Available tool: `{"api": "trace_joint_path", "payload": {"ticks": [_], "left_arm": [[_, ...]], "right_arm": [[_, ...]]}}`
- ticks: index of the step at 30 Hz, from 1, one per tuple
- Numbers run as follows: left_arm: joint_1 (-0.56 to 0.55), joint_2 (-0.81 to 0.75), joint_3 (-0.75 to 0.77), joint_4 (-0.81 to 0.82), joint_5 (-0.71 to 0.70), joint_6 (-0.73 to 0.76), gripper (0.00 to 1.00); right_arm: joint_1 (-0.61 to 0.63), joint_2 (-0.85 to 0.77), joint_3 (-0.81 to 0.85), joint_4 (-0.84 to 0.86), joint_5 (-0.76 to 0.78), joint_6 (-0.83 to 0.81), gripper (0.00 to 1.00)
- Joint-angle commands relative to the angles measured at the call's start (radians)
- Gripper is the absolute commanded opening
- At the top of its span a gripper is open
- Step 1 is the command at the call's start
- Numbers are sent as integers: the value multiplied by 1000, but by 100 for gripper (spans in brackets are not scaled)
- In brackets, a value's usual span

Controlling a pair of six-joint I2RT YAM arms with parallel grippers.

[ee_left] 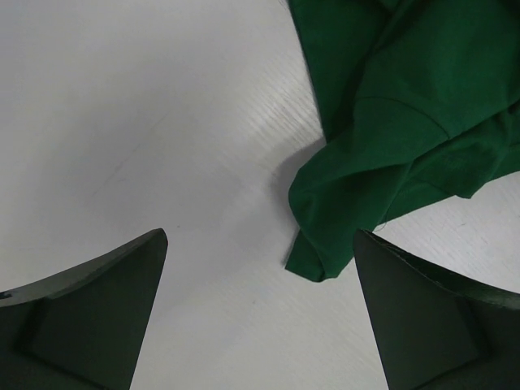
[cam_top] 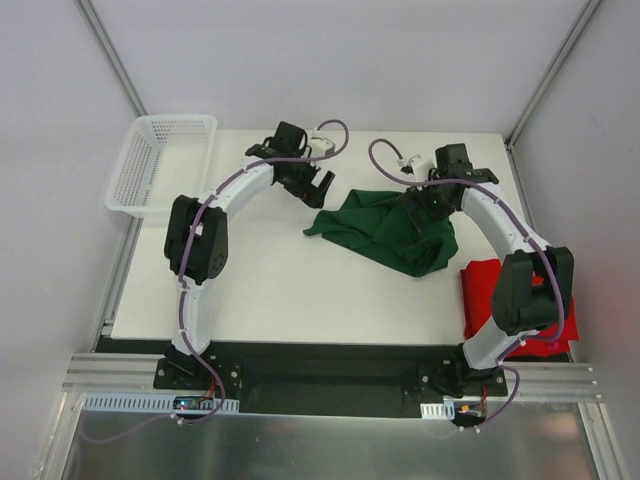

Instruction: Fold and stack the t-shirts

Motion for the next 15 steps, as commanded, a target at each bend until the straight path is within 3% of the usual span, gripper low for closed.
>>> {"api": "trace_joint_path", "payload": {"ticks": [1,6,11,12,14,15], "left_arm": [[-54,78,26,-32,20,18,99],[-94,146,32,-32,22,24,99],[-101,172,54,-32,31,12,99],[-101,169,54,-32,39,18,95],[-101,154,52,-32,37,30,71],[-101,146,54,-32,22,32,31]], "right_arm": [[-13,-112,-54,89,-6,10,94],[-20,-161,-99,105,-10,-3,86],[-21,-187,-137,109,-20,-8,56],[-21,-190,-139,111,-23,-6,54],[-21,-194,-149,109,-24,-8,48],[-21,-194,-154,109,-26,-6,47]]}}
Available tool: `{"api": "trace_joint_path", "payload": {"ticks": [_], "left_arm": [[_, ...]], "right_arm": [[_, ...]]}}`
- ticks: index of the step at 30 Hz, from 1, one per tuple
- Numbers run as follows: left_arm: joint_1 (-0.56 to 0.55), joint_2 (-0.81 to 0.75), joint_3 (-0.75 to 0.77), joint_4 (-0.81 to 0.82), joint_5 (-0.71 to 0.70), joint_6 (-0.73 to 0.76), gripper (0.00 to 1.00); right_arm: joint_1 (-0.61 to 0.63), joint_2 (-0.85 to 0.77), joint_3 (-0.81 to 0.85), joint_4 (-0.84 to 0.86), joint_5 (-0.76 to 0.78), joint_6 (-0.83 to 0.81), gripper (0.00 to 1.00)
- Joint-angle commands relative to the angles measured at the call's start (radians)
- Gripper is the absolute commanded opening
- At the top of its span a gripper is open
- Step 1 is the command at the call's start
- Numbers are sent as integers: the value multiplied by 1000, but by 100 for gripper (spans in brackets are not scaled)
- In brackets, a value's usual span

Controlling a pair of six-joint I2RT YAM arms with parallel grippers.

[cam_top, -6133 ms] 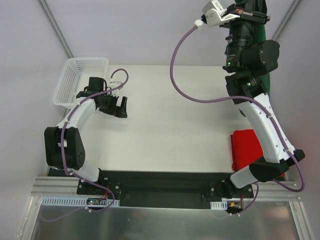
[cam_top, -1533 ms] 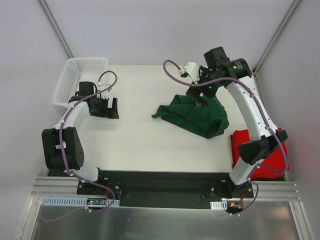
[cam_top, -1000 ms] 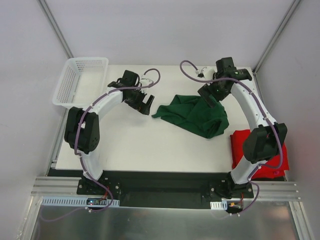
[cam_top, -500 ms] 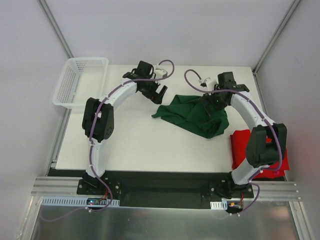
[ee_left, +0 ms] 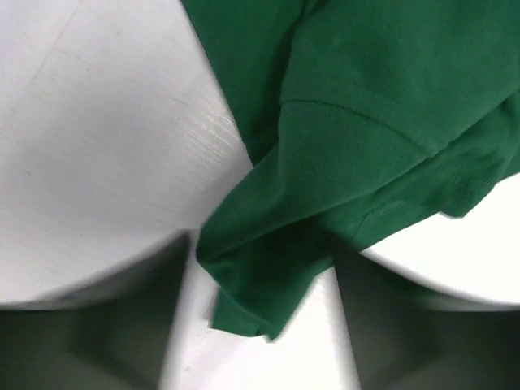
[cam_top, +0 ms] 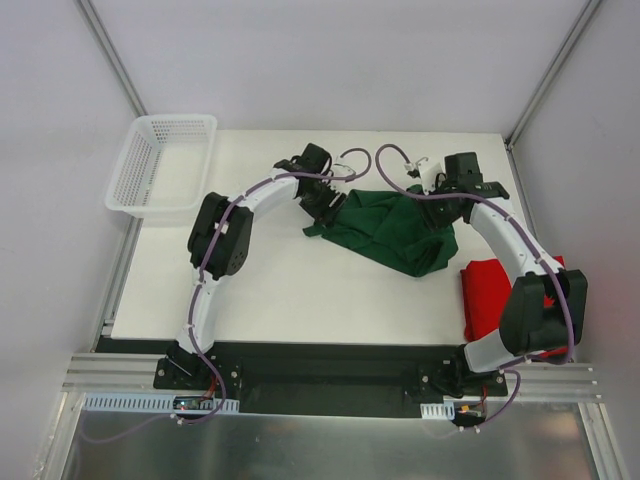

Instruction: Fold and stack the t-shirts

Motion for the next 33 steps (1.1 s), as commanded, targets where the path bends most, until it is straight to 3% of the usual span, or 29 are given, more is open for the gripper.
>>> {"api": "trace_joint_path", "payload": {"ticks": [1,2,6,15,18,20,22,33], "left_arm": [[5,-33,34,-11,3,31,11],[5,-56,34,-11,-11,33,0],[4,-145,10,-13,-73,73,0],[-1,-391,-66,-16,-368,297,0],[-3,-455,-116,-16,-409,347,0],[-3,-478,-119,-16,-429,361,0],[-3,-489,-96,-16,-466,369,0],[-30,-598,113,0,-653,550,0]], "right_arm": [[-5,-47,-21,23,-21,1,47],[-4,-44,-23,23,-25,1,47],[-5,-37,-38,23,-35,3,47],[-4,-8,-17,23,-41,6,51],[-5,2,5,18,-54,9,67],[-4,15,32,3,-66,23,83],[-2,25,49,-8,-77,32,92],[-2,11,40,-17,-75,23,94]]}}
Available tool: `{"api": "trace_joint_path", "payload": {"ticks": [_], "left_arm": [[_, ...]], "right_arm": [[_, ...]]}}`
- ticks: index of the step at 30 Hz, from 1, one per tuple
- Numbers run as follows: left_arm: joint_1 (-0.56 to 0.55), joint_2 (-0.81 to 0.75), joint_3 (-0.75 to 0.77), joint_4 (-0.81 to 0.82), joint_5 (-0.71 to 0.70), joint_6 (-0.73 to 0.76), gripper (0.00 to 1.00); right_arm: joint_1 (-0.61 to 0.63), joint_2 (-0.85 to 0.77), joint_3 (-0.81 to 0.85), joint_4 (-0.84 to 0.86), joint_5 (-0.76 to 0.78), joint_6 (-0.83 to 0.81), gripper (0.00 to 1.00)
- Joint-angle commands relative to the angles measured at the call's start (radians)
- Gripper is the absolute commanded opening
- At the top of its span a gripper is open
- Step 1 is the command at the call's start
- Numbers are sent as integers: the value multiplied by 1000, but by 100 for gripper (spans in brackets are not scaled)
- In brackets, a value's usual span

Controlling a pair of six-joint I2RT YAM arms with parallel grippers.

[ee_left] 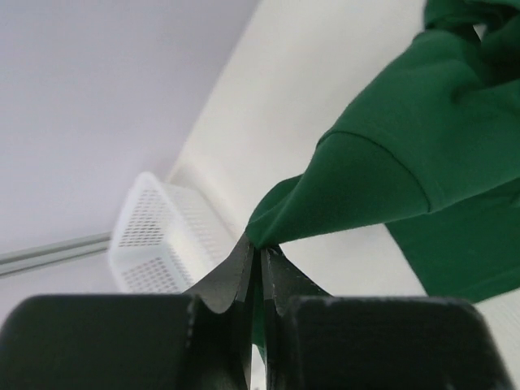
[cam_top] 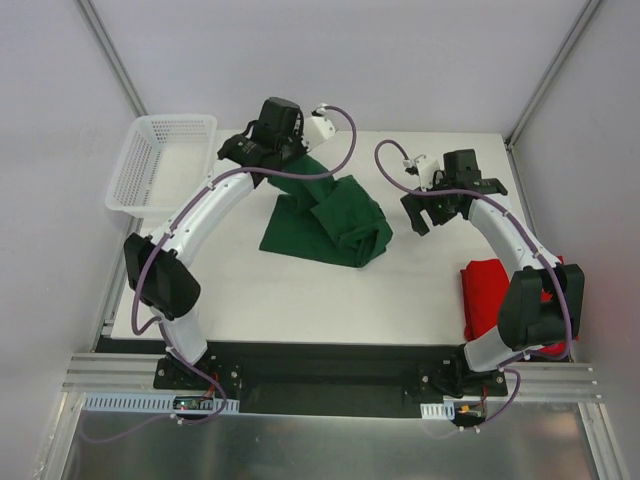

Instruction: Fold and stack the t-shirts

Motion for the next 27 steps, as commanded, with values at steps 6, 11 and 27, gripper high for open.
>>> {"api": "trace_joint_path", "payload": {"ticks": [6,11,27], "left_arm": [[-63,-202,202,151,-232,275,0],[-69,-237,241,211,-309,433,0],[-74,-221,49,315,-320,505,0]], "right_arm": [[-3,-18,16,-23,-15,-1,94],[-3,-4,37,-34,-25,9,94],[0,-17,14,-48,-50,7,94]]}}
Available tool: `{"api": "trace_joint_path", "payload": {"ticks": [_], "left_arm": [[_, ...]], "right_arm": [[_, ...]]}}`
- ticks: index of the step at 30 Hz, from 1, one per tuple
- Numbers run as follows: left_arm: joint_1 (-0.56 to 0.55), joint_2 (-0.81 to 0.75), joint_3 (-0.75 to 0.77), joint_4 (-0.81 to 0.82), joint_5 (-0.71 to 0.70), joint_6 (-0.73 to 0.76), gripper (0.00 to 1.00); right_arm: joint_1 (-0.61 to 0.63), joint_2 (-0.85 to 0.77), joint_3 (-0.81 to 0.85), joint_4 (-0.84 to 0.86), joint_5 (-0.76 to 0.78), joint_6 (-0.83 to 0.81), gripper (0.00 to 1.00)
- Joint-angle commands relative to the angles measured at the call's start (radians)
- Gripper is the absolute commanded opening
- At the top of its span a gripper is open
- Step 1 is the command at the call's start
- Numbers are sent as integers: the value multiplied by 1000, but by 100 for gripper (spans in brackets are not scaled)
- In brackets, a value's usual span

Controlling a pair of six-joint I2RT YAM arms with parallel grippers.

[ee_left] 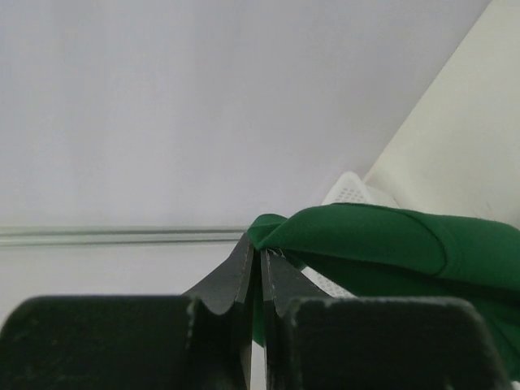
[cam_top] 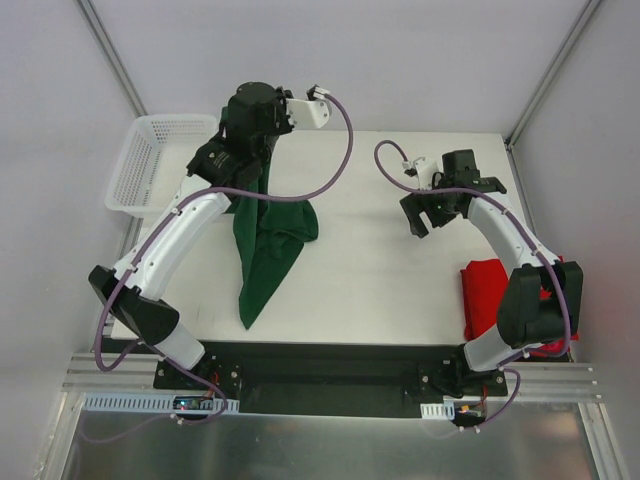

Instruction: Fold and stack the t-shirts

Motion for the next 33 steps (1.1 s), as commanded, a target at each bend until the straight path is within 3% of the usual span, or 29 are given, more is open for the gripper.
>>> {"api": "trace_joint_path", "payload": {"ticks": [1,6,11,17,22,28,33], "left_arm": [[-6,-8,19,95,-31,47,0],[-12,-20,28,110,-74,96,0],[-20,-40,-4,127,-106,145,0],[-35,-55,-53,197,-172,226,0],[-38,-74,-46,411,-209,352,0],[-47,-75,-6,515,-214,396,0],[-69,-74,-16,792,-211,566,0]], "right_arm": [[-2,-36,-8,-1,-41,2,95],[44,-56,9,39,-118,34,94],[194,1,96,25,-56,16,94],[265,53,121,8,-43,-1,94],[267,45,71,34,-7,-21,94],[267,54,69,29,-17,-21,94],[267,67,84,25,-26,-18,94]]}}
